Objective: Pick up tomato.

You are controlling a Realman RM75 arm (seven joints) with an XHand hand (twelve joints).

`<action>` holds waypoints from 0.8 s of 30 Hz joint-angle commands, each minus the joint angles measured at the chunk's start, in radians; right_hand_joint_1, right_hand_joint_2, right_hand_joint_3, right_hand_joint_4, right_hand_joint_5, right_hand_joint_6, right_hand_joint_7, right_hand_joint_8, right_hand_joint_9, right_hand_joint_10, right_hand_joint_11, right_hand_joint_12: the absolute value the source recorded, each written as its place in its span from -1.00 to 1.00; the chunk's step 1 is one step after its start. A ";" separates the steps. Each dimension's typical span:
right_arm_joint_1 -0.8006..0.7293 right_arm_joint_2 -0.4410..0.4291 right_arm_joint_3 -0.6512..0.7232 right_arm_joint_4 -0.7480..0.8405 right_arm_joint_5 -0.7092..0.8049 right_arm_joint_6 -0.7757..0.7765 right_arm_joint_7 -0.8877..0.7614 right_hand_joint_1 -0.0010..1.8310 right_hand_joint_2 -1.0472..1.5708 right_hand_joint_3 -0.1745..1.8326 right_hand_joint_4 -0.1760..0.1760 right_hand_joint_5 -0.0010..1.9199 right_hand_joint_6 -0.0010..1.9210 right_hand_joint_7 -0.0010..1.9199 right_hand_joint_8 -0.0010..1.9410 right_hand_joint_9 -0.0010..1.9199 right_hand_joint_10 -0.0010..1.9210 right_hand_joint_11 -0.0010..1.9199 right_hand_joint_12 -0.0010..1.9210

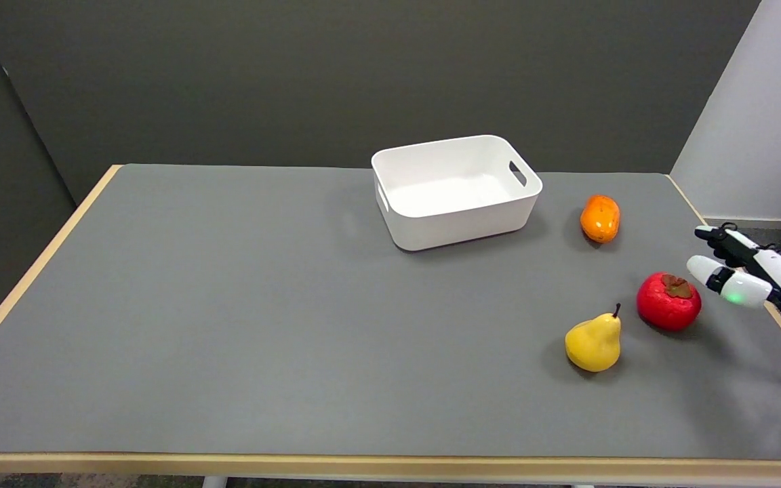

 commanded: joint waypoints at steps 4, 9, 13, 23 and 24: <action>0.005 -0.061 0.048 0.078 -0.072 -0.056 0.007 -0.80 0.23 0.13 0.70 -0.83 -0.57 -0.77 -0.71 -0.79 -0.40 -0.94 0.14; 0.003 -0.017 0.017 -0.012 -0.071 0.065 0.004 -0.81 0.23 0.12 0.68 -0.81 -0.55 -0.73 -0.69 -0.77 -0.35 -0.92 0.19; 0.003 0.009 -0.010 -0.060 -0.075 0.129 0.004 -0.81 0.23 0.11 0.66 -0.80 -0.54 -0.72 -0.68 -0.76 -0.34 -0.91 0.22; 0.002 0.004 -0.052 -0.068 -0.063 0.040 0.004 -0.81 0.23 0.11 0.64 -0.79 -0.54 -0.70 -0.67 -0.75 -0.32 -0.90 0.24; 0.002 0.004 -0.057 -0.079 -0.070 0.036 0.004 -0.81 0.23 0.11 0.64 -0.79 -0.54 -0.70 -0.67 -0.75 -0.32 -0.90 0.24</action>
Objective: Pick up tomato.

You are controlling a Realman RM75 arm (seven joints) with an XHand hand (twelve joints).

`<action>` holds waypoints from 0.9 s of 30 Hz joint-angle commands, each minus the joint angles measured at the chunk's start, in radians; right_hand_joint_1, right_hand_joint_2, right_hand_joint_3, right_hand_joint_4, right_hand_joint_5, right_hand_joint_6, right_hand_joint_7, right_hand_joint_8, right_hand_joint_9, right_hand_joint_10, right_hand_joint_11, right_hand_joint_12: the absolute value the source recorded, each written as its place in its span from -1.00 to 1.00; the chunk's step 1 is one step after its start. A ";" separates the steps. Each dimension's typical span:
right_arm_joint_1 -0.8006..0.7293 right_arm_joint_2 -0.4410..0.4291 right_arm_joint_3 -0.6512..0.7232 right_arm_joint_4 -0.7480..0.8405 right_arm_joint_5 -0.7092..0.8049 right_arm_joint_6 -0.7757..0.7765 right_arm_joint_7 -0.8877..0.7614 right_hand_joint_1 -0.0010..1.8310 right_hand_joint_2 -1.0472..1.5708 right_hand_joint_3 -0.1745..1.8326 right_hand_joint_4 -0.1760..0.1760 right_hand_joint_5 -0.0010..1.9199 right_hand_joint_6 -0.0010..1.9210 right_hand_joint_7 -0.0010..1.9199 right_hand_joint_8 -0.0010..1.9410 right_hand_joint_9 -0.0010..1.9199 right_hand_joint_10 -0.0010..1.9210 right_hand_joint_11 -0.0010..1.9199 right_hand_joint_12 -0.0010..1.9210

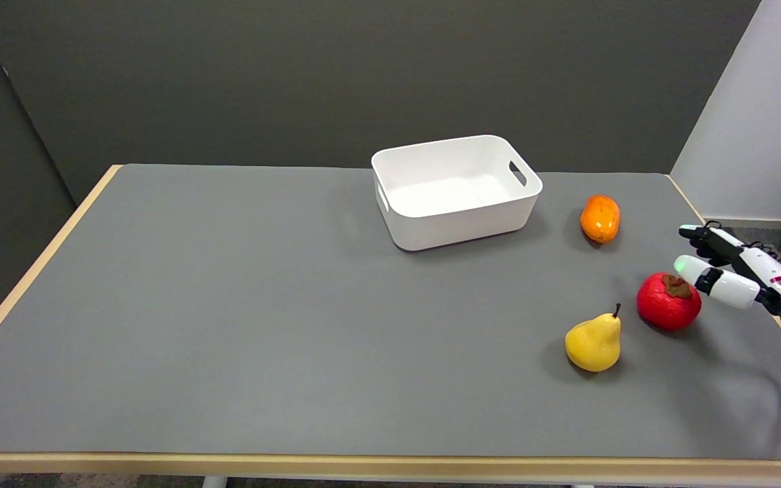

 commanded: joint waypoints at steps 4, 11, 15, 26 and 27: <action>-0.003 0.018 -0.077 -0.097 -0.031 -0.028 0.000 -0.81 0.23 0.11 0.63 -0.79 -0.54 -0.70 -0.67 -0.75 -0.32 -0.90 0.24; -0.002 0.018 -0.055 -0.097 -0.070 -0.095 0.000 -0.81 0.23 0.11 0.63 -0.81 -0.56 -0.74 -0.69 -0.77 -0.35 -0.93 0.20; -0.001 0.018 -0.042 -0.097 -0.087 -0.122 0.000 -0.81 0.23 0.11 0.63 -0.82 -0.57 -0.75 -0.70 -0.78 -0.36 -0.94 0.19; 0.001 0.009 -0.024 -0.096 -0.106 -0.157 0.000 -0.80 0.24 0.11 0.63 -0.82 -0.57 -0.76 -0.70 -0.79 -0.37 -0.95 0.18; 0.001 0.009 -0.025 -0.099 -0.106 -0.157 0.000 -0.80 0.24 0.11 0.63 -0.82 -0.57 -0.76 -0.70 -0.79 -0.37 -0.95 0.18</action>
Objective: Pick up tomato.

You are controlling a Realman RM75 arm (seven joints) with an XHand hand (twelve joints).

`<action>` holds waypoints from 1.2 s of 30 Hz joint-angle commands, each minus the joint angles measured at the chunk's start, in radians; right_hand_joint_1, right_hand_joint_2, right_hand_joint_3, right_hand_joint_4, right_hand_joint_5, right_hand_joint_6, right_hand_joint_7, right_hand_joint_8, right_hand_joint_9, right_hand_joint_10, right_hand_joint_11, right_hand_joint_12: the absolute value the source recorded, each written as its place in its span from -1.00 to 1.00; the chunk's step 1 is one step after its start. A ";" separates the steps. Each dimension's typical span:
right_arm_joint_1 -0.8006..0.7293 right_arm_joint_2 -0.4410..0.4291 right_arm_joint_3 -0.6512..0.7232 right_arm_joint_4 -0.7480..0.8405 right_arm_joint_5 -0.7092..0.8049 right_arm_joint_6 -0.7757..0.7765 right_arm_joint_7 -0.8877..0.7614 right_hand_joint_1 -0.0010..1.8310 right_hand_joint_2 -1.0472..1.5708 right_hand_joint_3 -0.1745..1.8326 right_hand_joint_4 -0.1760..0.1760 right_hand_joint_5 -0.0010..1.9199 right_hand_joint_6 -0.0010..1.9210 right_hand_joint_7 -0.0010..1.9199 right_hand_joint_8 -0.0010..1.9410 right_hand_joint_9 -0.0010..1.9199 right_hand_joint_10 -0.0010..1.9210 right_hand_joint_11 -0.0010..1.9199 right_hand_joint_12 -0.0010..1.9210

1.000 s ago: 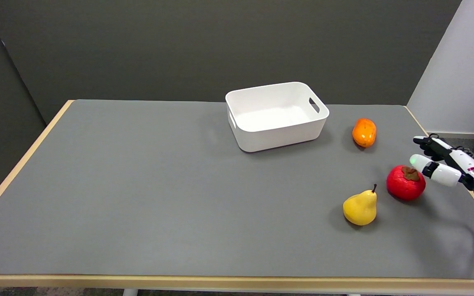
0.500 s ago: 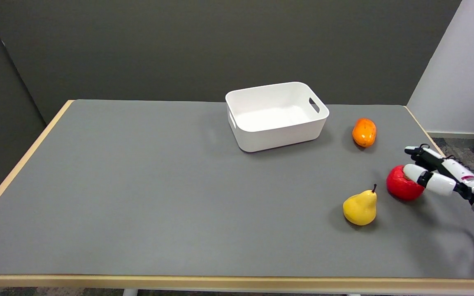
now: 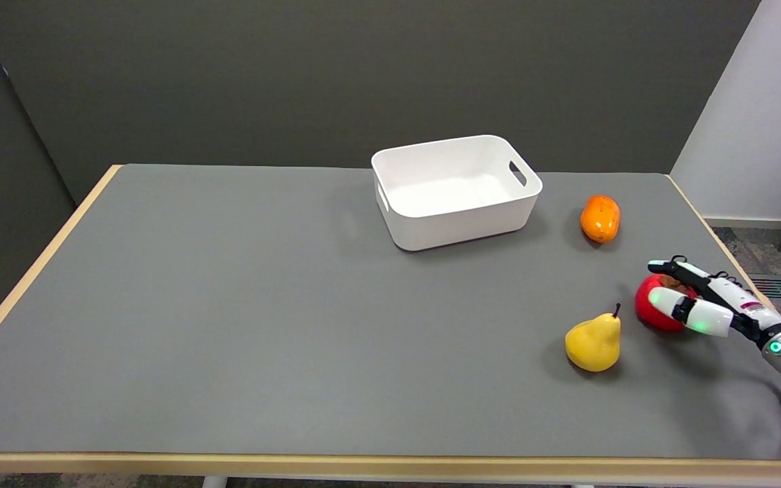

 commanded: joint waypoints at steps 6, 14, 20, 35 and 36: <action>0.002 -0.007 0.007 -0.024 -0.040 -0.069 0.000 -0.64 0.26 0.12 0.63 -0.82 -0.57 -0.76 -0.70 -0.79 -0.37 -0.93 0.20; 0.002 -0.008 0.029 -0.026 -0.034 -0.059 -0.053 -0.13 0.33 0.20 0.64 -0.78 -0.47 -0.73 -0.65 -0.69 -0.26 -0.71 0.38; 0.003 -0.016 0.075 -0.020 -0.027 -0.020 -0.068 0.09 0.45 0.08 0.73 -0.71 0.04 -0.51 -0.36 -0.48 0.06 -0.63 0.68; 0.018 0.005 0.384 0.006 -0.085 0.212 -0.068 0.26 0.74 -0.64 -1.00 -0.39 0.65 -0.34 0.64 -0.20 0.59 -0.22 1.00; 0.019 0.012 0.405 0.002 -0.097 0.210 -0.068 0.26 0.74 -0.63 -1.00 -0.38 0.65 -0.33 0.63 -0.20 0.59 -0.21 1.00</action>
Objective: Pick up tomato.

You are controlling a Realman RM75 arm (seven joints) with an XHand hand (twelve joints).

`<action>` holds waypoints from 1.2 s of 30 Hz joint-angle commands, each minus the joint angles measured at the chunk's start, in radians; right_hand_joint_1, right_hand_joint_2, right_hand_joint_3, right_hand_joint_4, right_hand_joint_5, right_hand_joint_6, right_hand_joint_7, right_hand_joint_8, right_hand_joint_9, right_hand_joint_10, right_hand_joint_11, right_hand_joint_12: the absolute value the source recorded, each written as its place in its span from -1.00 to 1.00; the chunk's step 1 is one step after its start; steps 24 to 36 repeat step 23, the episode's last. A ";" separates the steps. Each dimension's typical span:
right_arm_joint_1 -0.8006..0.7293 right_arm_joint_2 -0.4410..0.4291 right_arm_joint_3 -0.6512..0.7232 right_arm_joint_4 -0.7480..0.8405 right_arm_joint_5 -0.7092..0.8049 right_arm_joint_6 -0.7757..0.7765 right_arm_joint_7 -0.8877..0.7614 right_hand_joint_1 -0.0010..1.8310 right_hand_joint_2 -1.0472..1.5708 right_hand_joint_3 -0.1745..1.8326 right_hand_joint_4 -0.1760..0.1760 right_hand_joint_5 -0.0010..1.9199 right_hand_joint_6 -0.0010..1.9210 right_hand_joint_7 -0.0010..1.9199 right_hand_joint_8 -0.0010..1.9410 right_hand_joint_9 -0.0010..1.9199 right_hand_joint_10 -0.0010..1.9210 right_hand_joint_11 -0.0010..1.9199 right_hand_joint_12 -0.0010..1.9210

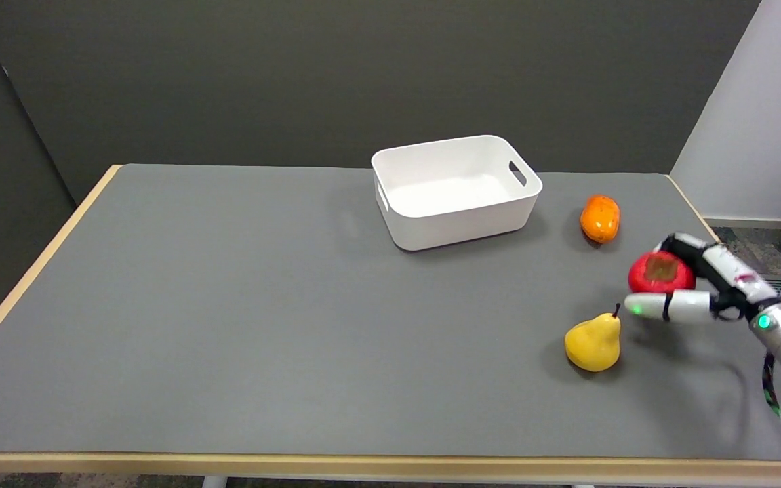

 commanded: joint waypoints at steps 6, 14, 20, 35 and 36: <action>0.050 0.044 0.384 -0.011 -0.134 0.119 -0.015 0.27 0.72 -0.61 -1.00 -0.37 0.63 -0.32 0.61 -0.18 0.58 -0.19 1.00; 0.310 0.048 0.399 -0.079 -0.217 -0.182 -0.152 0.23 0.65 -0.44 -0.20 -0.42 0.69 -0.19 0.52 -0.17 0.62 -0.18 1.00; 0.637 -0.054 0.344 -0.072 -0.212 -0.496 -0.381 0.24 0.64 -0.43 -0.21 -0.41 0.68 -0.18 0.50 -0.16 0.61 -0.17 1.00; 0.890 -0.197 0.164 0.056 -0.213 -0.578 -0.422 0.24 0.64 -0.42 -0.22 -0.40 0.67 -0.17 0.49 -0.16 0.61 -0.16 1.00; 0.890 -0.197 0.164 0.056 -0.213 -0.578 -0.422 0.24 0.64 -0.42 -0.22 -0.40 0.67 -0.17 0.49 -0.16 0.61 -0.16 1.00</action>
